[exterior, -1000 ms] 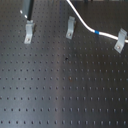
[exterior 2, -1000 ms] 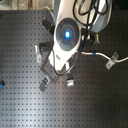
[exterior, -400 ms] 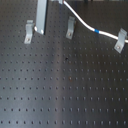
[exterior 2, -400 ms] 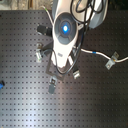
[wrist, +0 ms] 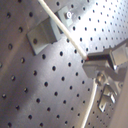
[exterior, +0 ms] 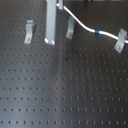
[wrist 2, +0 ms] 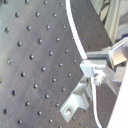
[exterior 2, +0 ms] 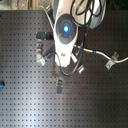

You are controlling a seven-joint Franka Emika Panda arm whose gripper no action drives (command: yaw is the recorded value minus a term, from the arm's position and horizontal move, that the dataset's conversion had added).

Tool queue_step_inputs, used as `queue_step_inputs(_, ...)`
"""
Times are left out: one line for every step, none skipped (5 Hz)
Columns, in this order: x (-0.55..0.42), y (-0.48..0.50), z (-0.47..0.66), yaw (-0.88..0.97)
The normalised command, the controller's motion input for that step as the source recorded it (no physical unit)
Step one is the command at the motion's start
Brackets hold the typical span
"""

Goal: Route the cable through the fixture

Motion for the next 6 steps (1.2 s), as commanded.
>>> queue_step_inputs(0.009, 0.006, 0.43, -0.38)
queue_step_inputs(0.009, 0.100, 0.28, 0.00)
queue_step_inputs(-0.046, 0.179, 0.08, 0.27)
queue_step_inputs(-0.021, 0.170, 0.00, 0.29)
queue_step_inputs(-0.074, 0.125, 0.00, 0.32)
queue_step_inputs(0.000, 0.000, 0.00, 0.01)
